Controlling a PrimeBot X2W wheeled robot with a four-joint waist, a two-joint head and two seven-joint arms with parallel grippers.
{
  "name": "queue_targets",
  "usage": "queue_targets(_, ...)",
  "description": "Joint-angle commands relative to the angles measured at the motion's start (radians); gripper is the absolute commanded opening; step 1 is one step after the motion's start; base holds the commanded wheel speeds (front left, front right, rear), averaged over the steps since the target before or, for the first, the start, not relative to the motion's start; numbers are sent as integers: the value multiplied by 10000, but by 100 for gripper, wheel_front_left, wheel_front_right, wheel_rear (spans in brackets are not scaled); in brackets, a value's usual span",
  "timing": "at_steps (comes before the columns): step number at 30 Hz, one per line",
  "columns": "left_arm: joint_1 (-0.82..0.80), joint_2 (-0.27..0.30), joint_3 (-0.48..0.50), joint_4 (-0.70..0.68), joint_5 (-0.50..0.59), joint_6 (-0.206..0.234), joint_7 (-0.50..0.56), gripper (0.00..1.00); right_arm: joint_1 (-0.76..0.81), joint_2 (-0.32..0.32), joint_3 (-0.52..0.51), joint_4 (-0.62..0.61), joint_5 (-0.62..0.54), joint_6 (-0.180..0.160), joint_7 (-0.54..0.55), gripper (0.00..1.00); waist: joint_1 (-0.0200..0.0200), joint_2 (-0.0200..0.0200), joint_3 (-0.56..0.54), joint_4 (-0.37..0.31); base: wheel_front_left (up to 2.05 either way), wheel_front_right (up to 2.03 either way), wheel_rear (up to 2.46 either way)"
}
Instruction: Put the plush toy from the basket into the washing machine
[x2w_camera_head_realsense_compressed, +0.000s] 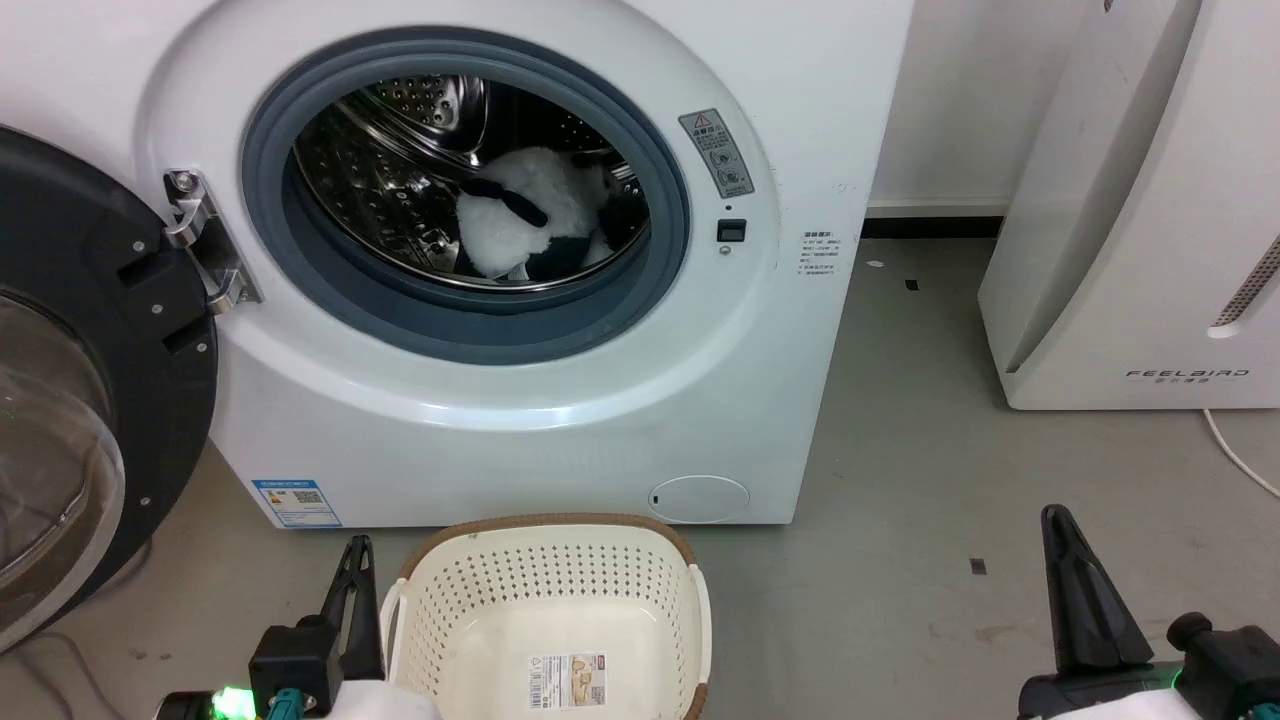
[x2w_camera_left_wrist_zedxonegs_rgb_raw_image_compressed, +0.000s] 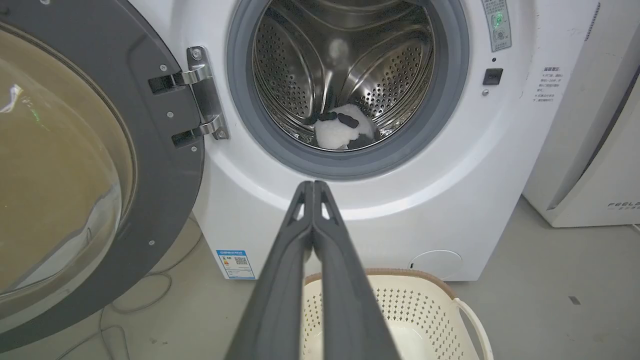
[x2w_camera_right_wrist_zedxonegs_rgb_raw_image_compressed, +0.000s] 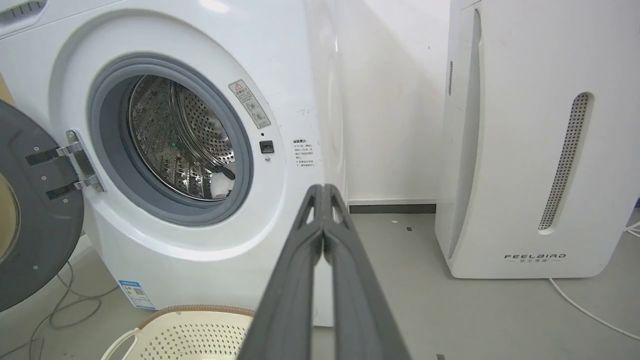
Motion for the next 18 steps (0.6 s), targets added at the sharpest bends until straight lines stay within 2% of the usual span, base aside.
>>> queue_targets(1, -33, -17, 10, -84, 26, -39, 46, 0, -97, 0, 17, 33, -55, -1, 45, 0, 1, 0, 2, -1, 0, 0, 0)
queue_targets(18, -83, -53, 35, -301, 66, -172, 393, 0, -246, 0, 47, 95, -294, -2, 394, 0, 1, 0, 12, -8, 0, 0, 0)
